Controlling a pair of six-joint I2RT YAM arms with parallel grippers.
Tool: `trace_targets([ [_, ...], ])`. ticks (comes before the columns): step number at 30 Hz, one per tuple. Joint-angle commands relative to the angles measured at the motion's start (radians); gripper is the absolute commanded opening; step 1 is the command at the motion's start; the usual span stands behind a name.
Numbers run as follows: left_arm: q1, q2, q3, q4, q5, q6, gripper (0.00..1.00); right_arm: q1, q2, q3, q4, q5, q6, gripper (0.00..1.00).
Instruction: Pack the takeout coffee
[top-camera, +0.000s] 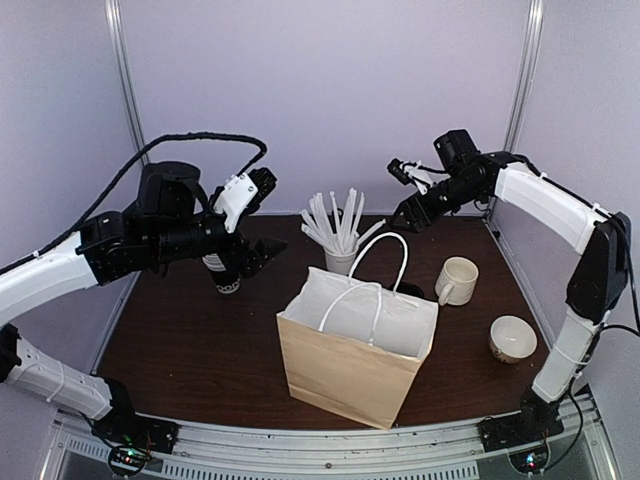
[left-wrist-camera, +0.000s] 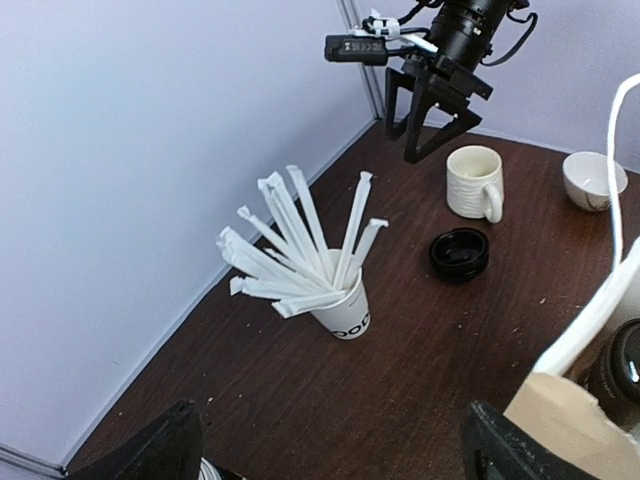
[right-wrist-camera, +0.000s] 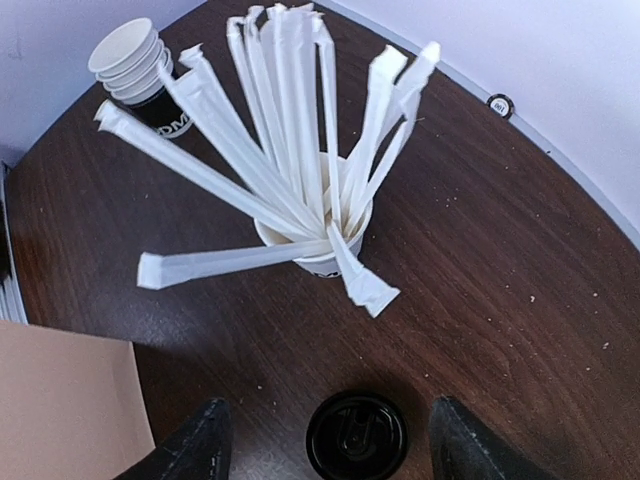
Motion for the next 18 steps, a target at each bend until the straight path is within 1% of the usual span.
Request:
trace_targets([
  [1, 0.019, -0.055, -0.135, 0.248, -0.069, 0.053, 0.94, -0.04, 0.074, 0.049, 0.123, -0.088, 0.136, 0.69],
  [3, 0.032, -0.077, -0.185, 0.288, -0.052, 0.043, 0.94, -0.048, 0.12, 0.079, 0.135, -0.107, 0.164, 0.67],
  [6, 0.038, -0.1, -0.201, 0.251, -0.02, 0.023, 0.94, -0.053, 0.185, 0.129, 0.13, -0.136, 0.185, 0.6],
  [8, 0.038, -0.114, -0.221, 0.245, -0.012, 0.036, 0.93, -0.054, 0.217, 0.15, 0.133, -0.161, 0.196, 0.56],
  [11, 0.037, -0.11, -0.221, 0.217, -0.025, 0.067, 0.93, -0.053, 0.235, 0.151, 0.16, -0.198, 0.225, 0.55],
  [15, 0.037, -0.097, -0.203, 0.19, 0.004, 0.067, 0.93, -0.052, 0.251, 0.154, 0.163, -0.204, 0.244, 0.43],
  [17, 0.038, -0.094, -0.202, 0.184, 0.024, 0.064, 0.93, -0.052, 0.245, 0.146, 0.164, -0.205, 0.247, 0.41],
  [18, 0.037, -0.092, -0.201, 0.182, 0.029, 0.063, 0.93, -0.051, 0.24, 0.14, 0.164, -0.205, 0.246, 0.38],
])
